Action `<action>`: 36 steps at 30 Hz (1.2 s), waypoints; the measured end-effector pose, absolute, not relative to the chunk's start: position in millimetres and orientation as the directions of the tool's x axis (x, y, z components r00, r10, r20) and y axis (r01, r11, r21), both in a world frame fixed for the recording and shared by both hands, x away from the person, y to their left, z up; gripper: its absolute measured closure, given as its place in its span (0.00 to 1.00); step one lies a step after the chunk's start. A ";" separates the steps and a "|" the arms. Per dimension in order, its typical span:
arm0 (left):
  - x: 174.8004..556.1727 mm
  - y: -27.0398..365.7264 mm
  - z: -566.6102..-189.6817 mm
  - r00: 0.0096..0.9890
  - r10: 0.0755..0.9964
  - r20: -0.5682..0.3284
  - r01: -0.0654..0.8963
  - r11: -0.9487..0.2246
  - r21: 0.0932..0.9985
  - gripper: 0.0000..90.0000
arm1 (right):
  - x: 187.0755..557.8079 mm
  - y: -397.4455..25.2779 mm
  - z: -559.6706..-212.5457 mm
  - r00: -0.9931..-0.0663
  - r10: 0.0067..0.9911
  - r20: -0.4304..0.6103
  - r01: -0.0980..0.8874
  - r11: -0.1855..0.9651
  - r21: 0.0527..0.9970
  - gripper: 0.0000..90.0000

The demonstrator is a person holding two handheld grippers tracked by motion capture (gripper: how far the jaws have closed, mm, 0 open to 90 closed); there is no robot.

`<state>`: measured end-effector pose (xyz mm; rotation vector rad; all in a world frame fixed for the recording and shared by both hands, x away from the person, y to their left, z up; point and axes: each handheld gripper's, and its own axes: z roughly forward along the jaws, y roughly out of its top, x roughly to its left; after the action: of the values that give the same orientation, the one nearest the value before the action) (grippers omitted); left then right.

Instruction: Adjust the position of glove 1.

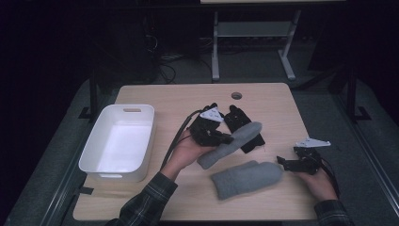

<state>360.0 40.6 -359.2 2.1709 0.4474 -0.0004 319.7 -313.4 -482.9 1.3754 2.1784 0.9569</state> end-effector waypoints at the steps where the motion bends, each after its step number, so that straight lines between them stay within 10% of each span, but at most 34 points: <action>1: 358.3 37.9 -359.4 0.939 0.305 -0.160 0.310 -0.541 0.782 0.96 | 319.7 -313.4 -482.9 -0.442 0.897 0.031 0.630 0.285 0.723 0.17; 36: 327.0 -18.7 -399.0 0.965 0.155 -0.213 0.262 -0.651 0.713 0.95 | 319.9 -313.4 -483.0 -0.444 0.896 0.031 0.629 0.286 0.723 0.17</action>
<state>327.0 -18.7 -399.0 2.2904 0.2908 -0.1686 319.9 -313.4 -483.0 1.3732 2.1799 0.9578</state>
